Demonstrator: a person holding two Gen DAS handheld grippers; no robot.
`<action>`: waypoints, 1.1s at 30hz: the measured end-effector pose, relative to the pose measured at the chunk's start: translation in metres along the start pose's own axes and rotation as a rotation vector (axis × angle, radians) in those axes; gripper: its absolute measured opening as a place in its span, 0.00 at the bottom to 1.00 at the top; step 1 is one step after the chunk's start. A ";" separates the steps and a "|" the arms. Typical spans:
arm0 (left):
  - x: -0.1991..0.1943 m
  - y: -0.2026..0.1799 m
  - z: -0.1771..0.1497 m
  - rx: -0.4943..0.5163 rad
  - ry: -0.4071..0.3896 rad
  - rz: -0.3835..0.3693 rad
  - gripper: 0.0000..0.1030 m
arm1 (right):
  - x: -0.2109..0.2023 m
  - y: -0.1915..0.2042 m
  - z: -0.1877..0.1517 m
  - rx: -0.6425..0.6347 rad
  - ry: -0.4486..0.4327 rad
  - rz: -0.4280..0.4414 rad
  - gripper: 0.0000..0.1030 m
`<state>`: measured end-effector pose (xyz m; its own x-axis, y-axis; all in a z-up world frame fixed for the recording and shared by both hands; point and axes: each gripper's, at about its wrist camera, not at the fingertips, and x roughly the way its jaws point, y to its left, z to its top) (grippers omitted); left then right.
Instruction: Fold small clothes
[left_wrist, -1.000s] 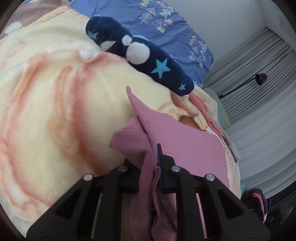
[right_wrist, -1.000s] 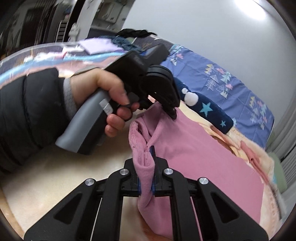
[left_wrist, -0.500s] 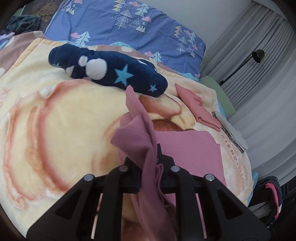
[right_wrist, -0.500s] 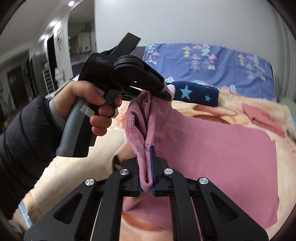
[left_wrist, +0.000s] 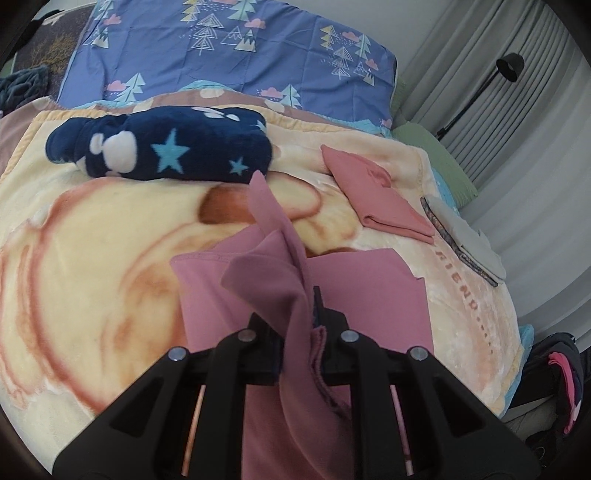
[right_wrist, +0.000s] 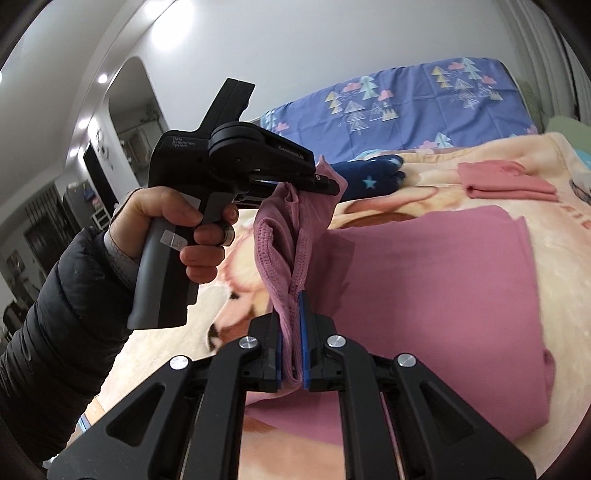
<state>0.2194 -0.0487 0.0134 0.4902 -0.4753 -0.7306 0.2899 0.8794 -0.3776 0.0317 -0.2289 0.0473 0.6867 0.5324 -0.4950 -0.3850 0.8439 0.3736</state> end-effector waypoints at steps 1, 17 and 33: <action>0.003 -0.006 0.000 0.008 0.004 0.004 0.12 | -0.004 -0.005 -0.001 0.013 -0.004 0.000 0.07; 0.089 -0.136 -0.006 0.262 0.123 0.145 0.12 | -0.056 -0.086 -0.030 0.179 -0.057 -0.062 0.07; 0.146 -0.187 -0.024 0.419 0.181 0.268 0.14 | -0.067 -0.129 -0.051 0.310 -0.047 -0.061 0.07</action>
<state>0.2165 -0.2816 -0.0363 0.4535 -0.1907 -0.8706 0.4959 0.8656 0.0687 0.0042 -0.3697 -0.0079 0.7329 0.4721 -0.4899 -0.1410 0.8099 0.5694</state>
